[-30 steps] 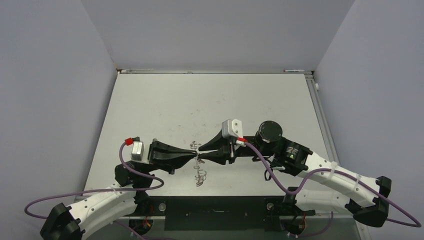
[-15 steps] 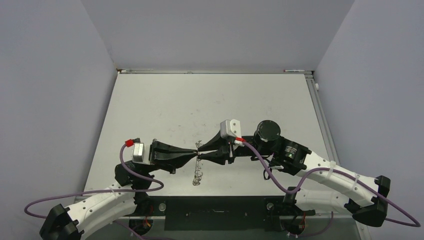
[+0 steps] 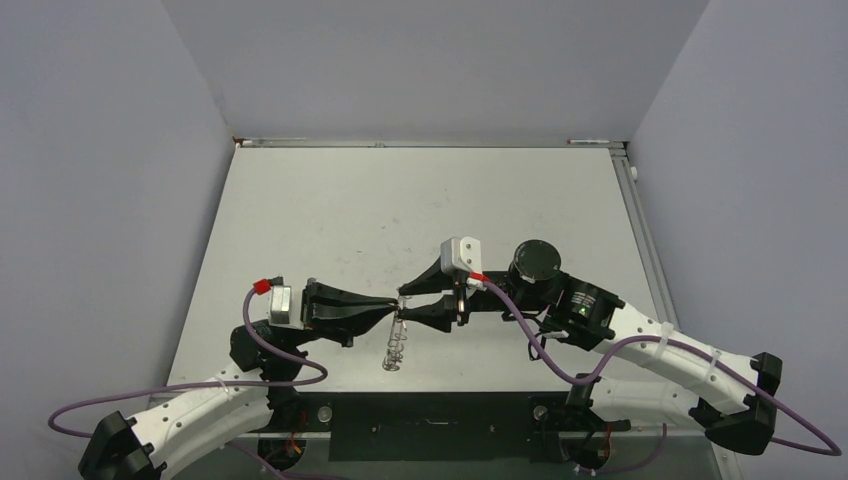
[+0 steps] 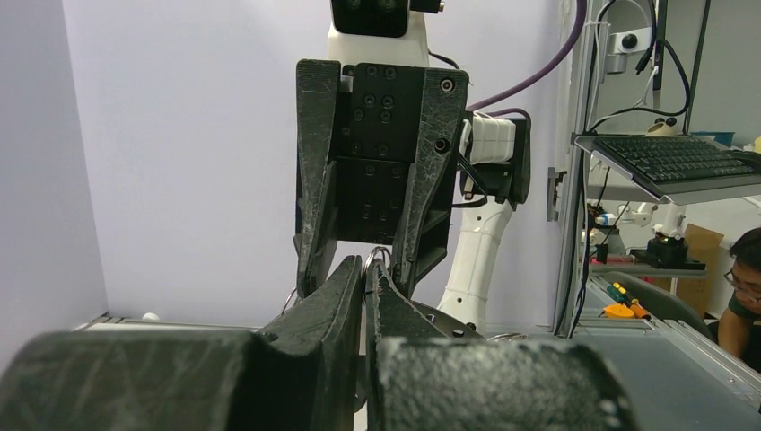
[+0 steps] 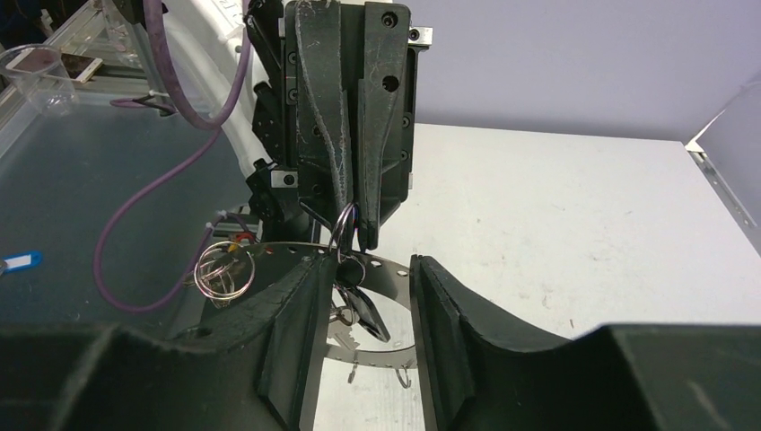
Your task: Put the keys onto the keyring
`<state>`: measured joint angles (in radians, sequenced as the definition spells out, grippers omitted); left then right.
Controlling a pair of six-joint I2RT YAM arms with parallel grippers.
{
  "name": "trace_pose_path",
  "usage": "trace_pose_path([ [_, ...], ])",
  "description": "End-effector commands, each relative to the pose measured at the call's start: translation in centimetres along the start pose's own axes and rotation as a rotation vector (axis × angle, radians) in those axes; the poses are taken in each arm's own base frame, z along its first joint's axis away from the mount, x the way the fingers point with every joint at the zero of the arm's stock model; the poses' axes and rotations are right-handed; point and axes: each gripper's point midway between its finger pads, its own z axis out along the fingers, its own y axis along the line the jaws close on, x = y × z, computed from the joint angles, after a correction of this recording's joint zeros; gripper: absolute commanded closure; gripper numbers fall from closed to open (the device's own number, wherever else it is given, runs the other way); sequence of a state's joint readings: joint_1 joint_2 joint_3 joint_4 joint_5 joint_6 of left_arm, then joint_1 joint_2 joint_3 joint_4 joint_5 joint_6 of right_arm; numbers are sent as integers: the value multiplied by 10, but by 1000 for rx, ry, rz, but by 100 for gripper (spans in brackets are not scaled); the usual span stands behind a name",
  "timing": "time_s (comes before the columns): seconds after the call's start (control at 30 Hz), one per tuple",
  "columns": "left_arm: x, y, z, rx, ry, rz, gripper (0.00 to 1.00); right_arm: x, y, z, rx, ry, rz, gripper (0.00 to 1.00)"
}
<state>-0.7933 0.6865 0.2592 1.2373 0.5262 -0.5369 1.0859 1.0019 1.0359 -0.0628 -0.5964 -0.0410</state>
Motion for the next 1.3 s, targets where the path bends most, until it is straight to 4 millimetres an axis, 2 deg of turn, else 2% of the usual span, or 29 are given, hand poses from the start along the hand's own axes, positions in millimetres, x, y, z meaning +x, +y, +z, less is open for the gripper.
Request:
trace_pose_path([
  [0.0,-27,6,11,-35,-73,54,100,-28,7,-10,-17,-66,-47,60],
  [0.2,-27,10,10,-63,-71,72,100,-31,6,-16,6,-59,-53,54],
  [0.37,-28,12,10,-68,-74,75,100,-30,7,-14,-3,-72,-35,53],
  [0.7,-27,11,10,-60,-87,56,100,-29,-8,-2,50,-107,-27,60],
  [0.9,-28,10,9,-57,-96,59,100,-16,-12,8,48,-76,-20,62],
  [1.17,-30,6,8,-46,-95,78,100,-17,-19,-4,83,-72,-31,63],
  [1.27,-30,6,8,-44,-94,80,100,-17,-21,-8,69,-71,-26,68],
])
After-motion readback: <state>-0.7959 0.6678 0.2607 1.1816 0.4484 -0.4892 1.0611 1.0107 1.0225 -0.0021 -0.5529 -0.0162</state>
